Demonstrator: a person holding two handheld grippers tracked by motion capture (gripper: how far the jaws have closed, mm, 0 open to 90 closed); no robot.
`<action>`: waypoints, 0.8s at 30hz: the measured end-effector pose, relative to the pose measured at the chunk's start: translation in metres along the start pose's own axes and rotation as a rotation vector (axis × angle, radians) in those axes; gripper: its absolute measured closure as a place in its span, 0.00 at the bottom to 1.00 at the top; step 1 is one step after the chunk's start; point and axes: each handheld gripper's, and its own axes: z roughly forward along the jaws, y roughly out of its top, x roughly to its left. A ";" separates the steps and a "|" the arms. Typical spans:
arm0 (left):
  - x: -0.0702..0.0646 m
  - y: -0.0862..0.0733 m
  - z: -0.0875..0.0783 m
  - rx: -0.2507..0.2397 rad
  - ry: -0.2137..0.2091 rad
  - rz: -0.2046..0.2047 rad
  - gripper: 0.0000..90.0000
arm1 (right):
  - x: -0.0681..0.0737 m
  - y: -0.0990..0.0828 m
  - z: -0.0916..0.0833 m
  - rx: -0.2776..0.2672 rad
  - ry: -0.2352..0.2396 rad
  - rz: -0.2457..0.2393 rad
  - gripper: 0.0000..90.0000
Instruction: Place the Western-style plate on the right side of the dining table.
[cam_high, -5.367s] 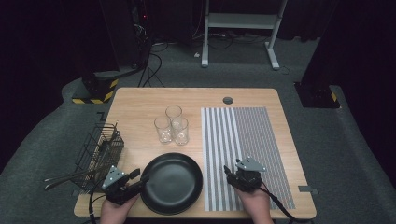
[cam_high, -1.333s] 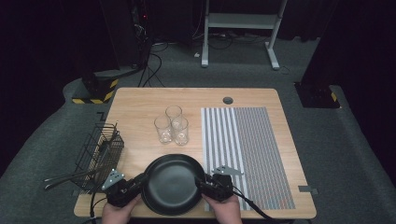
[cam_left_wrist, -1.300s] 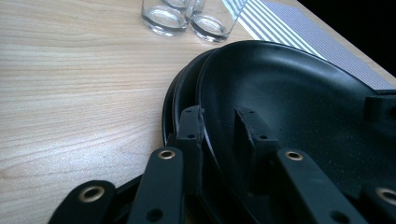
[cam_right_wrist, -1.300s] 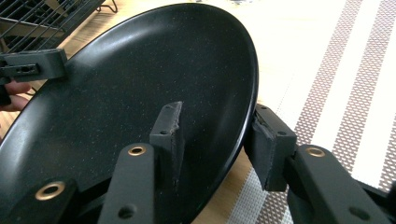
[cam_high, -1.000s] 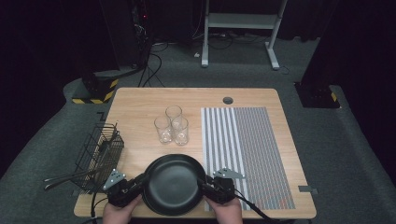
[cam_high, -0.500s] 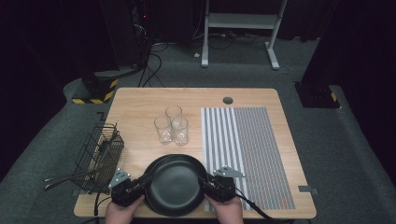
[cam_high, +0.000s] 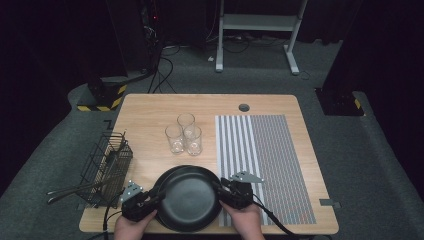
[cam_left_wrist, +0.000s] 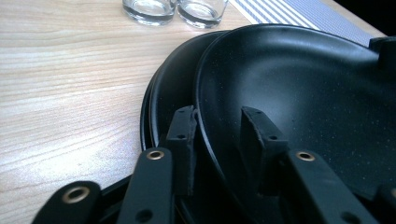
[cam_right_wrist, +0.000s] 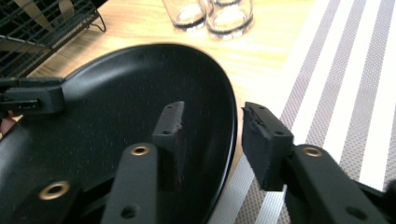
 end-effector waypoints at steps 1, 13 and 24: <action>0.000 0.000 0.000 0.000 -0.003 0.000 0.71 | 0.000 -0.003 -0.001 0.004 0.001 0.008 0.62; -0.001 -0.003 -0.008 0.009 -0.019 -0.070 0.71 | 0.015 -0.026 -0.011 0.050 0.017 0.038 0.65; -0.007 -0.002 0.002 0.050 -0.027 -0.039 0.70 | 0.003 -0.005 -0.001 0.036 0.012 0.029 0.67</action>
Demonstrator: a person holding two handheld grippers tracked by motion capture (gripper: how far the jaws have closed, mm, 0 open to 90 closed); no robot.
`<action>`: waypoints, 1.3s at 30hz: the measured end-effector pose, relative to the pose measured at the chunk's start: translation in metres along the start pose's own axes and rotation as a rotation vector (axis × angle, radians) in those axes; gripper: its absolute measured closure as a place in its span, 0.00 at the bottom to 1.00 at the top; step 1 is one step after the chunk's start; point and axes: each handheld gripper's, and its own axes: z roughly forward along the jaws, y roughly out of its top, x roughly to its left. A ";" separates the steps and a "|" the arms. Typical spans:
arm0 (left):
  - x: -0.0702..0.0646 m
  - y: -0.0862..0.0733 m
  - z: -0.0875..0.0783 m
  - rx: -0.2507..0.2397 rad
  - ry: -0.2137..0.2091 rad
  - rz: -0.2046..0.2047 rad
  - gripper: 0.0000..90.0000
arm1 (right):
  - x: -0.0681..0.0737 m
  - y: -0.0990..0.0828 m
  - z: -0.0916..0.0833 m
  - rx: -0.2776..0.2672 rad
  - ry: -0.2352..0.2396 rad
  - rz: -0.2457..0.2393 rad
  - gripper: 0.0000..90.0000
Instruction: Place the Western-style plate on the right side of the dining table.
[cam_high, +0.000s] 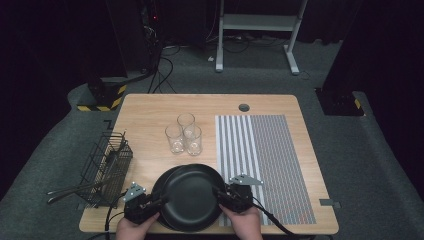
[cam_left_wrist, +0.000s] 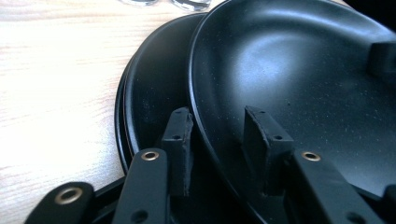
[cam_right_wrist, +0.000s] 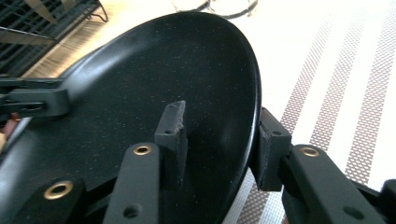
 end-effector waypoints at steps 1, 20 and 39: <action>0.000 0.000 0.000 -0.003 -0.001 0.000 0.70 | -0.002 0.000 0.002 0.005 0.006 0.010 0.68; 0.005 0.000 0.000 -0.014 -0.029 -0.018 0.66 | 0.010 -0.005 0.001 0.021 0.005 0.000 0.60; 0.006 0.000 0.002 -0.026 -0.030 -0.005 0.66 | -0.003 -0.001 0.012 0.061 0.039 0.033 0.48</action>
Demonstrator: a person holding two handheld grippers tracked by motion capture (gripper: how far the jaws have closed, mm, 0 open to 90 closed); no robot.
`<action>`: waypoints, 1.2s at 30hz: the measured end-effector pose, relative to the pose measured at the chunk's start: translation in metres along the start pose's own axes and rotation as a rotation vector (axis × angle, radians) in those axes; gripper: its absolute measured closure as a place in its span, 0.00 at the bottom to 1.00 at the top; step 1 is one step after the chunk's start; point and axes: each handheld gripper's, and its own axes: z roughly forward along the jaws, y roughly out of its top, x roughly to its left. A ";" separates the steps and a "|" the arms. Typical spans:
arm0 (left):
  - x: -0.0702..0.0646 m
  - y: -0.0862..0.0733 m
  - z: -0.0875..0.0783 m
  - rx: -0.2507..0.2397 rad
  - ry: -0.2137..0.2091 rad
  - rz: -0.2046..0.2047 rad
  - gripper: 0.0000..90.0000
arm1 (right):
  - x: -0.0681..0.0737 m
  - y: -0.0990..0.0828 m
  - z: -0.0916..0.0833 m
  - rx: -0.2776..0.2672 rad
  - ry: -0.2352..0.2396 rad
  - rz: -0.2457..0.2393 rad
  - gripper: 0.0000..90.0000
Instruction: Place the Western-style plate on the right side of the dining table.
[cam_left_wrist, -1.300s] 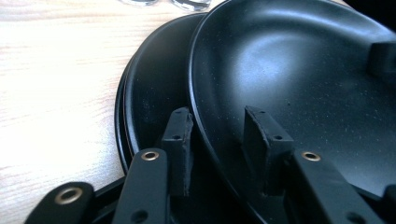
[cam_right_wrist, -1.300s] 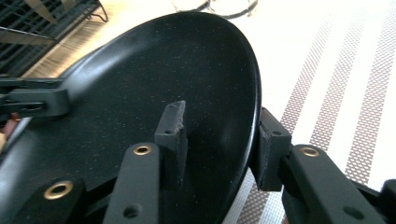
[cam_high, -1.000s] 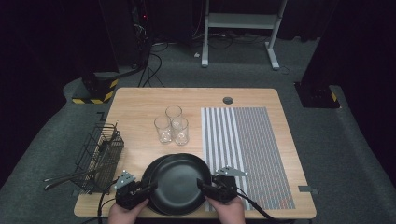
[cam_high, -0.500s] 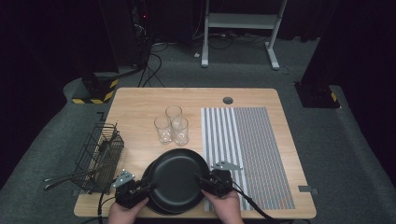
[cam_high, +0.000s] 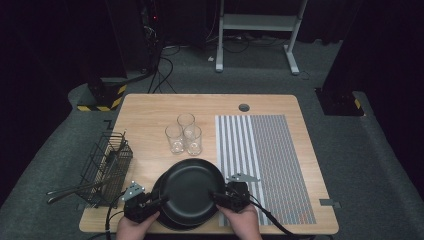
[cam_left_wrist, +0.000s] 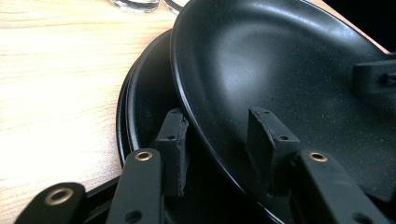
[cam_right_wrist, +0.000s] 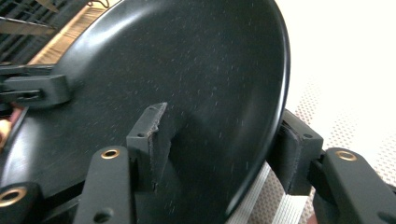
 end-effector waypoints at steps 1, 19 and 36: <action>0.000 0.000 0.000 0.000 0.000 0.000 0.66 | 0.000 -0.002 -0.002 -0.003 0.005 0.012 0.48; 0.005 0.001 0.000 0.005 -0.038 -0.018 0.65 | 0.008 -0.003 -0.001 -0.009 -0.028 -0.007 0.56; 0.005 -0.001 -0.005 -0.023 -0.033 -0.005 0.62 | 0.020 -0.002 -0.007 -0.079 -0.044 -0.092 0.61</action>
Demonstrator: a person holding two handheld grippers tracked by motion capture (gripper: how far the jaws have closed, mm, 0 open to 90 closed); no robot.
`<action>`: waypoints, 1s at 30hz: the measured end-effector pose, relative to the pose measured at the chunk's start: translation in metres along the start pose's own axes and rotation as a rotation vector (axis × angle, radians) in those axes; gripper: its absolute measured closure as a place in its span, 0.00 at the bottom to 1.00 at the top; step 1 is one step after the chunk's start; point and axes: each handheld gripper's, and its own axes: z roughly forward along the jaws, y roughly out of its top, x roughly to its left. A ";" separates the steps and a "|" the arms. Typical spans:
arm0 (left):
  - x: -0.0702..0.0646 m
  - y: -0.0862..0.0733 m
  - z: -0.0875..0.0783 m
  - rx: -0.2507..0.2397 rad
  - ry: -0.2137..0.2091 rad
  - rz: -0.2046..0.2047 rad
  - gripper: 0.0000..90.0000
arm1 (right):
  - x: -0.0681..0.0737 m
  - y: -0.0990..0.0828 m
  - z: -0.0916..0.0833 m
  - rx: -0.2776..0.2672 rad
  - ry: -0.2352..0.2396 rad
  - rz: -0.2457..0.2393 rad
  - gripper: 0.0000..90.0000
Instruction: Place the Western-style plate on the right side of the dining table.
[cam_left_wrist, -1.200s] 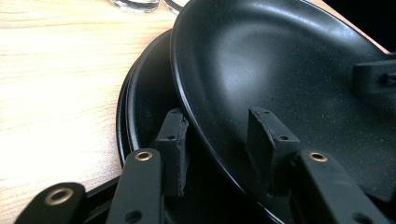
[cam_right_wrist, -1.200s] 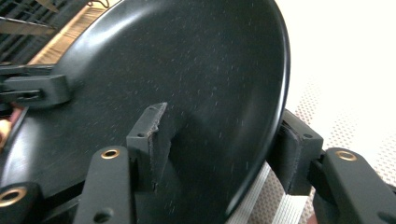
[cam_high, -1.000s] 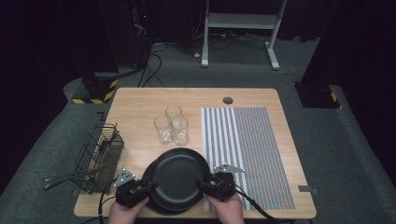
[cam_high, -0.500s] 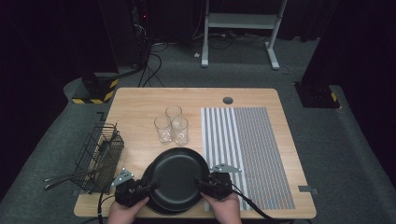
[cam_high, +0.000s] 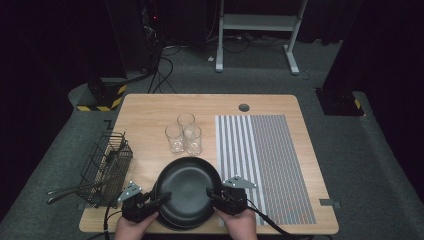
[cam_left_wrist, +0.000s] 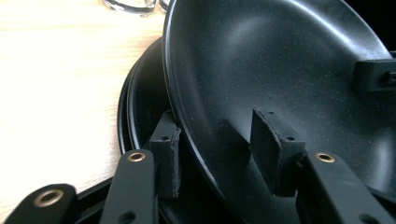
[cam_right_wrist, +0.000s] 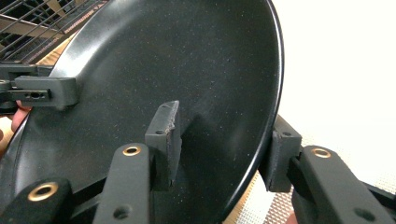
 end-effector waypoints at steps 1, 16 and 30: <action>0.000 0.000 -0.001 -0.004 0.002 0.002 0.62 | 0.001 0.000 0.000 -0.002 0.000 -0.004 0.62; 0.004 0.001 -0.006 -0.068 0.006 -0.013 0.67 | 0.004 0.005 0.002 -0.039 0.012 -0.001 0.66; 0.001 0.006 -0.006 -0.129 -0.005 -0.009 0.71 | 0.001 0.016 -0.008 -0.117 0.033 0.016 0.74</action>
